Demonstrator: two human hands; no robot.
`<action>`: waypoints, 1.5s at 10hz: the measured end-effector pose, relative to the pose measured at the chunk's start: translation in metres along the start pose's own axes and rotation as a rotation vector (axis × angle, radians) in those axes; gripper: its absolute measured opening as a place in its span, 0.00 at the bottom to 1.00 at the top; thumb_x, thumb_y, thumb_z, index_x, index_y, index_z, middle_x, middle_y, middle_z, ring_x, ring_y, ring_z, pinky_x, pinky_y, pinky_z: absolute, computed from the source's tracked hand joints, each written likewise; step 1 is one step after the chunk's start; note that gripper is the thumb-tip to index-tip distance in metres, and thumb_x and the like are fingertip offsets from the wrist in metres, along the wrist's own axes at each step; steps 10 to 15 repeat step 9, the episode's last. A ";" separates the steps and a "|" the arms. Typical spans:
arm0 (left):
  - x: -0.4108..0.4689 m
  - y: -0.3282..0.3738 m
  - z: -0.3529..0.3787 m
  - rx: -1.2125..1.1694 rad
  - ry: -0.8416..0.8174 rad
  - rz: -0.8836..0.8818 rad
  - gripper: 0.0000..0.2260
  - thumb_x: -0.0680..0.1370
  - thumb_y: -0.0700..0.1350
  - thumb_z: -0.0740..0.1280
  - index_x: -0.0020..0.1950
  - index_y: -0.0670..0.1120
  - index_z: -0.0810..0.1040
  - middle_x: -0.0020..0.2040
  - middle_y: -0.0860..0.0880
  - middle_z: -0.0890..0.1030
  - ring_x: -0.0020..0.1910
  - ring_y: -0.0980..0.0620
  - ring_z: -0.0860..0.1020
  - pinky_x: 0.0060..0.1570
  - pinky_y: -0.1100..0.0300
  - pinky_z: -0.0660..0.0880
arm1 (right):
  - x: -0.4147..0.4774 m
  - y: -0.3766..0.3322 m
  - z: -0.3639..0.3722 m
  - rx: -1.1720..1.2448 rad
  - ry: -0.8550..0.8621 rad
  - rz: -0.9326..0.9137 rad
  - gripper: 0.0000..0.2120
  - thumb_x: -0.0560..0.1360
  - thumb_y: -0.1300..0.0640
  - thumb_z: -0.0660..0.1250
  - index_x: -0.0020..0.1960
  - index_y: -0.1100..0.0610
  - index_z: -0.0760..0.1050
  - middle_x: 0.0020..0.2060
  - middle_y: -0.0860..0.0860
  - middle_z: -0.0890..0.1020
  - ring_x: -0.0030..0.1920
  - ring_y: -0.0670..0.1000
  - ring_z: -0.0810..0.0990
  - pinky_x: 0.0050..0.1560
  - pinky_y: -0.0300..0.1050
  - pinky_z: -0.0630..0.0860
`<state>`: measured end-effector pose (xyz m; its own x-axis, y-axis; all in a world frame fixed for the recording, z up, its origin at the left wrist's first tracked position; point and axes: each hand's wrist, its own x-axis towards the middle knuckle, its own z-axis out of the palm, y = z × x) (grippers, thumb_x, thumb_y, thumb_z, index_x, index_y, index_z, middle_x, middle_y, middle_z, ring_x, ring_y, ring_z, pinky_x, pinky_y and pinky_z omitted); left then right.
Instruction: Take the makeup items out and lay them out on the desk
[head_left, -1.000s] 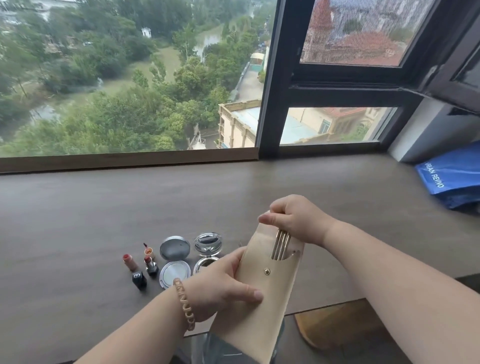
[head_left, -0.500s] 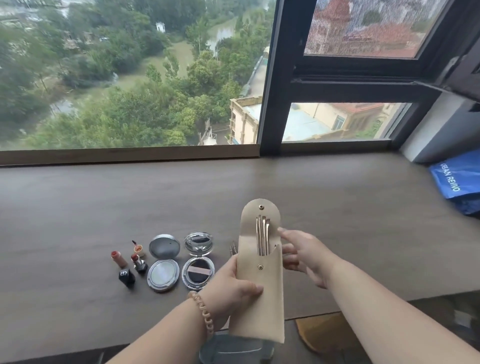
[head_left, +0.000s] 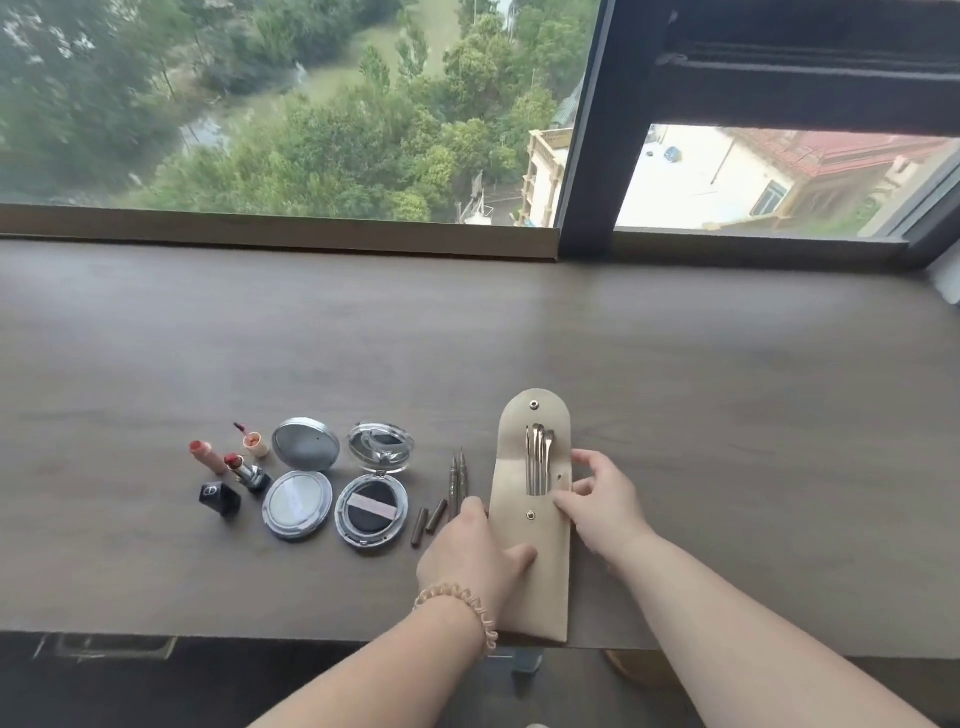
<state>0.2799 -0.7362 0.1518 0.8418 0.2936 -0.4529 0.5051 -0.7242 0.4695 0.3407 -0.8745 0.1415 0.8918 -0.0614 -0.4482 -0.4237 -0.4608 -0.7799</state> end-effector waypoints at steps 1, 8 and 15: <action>0.007 -0.001 0.005 0.053 0.043 -0.011 0.21 0.67 0.61 0.68 0.51 0.50 0.69 0.53 0.50 0.80 0.54 0.48 0.78 0.49 0.56 0.72 | 0.011 -0.001 0.007 -0.094 -0.010 -0.063 0.18 0.71 0.62 0.66 0.59 0.47 0.71 0.38 0.51 0.80 0.39 0.46 0.78 0.35 0.37 0.69; -0.011 -0.009 -0.009 0.223 0.176 0.135 0.16 0.72 0.58 0.64 0.53 0.50 0.70 0.54 0.51 0.77 0.56 0.49 0.76 0.52 0.55 0.72 | -0.019 0.008 0.005 -0.717 0.020 -0.493 0.22 0.72 0.49 0.66 0.66 0.49 0.69 0.58 0.47 0.75 0.62 0.51 0.71 0.61 0.47 0.63; -0.020 -0.013 -0.017 0.243 0.239 0.173 0.15 0.72 0.57 0.63 0.53 0.50 0.71 0.52 0.51 0.78 0.54 0.49 0.76 0.54 0.54 0.72 | -0.028 0.008 0.000 -0.683 -0.005 -0.529 0.24 0.73 0.51 0.66 0.68 0.48 0.67 0.63 0.46 0.73 0.65 0.50 0.69 0.63 0.46 0.62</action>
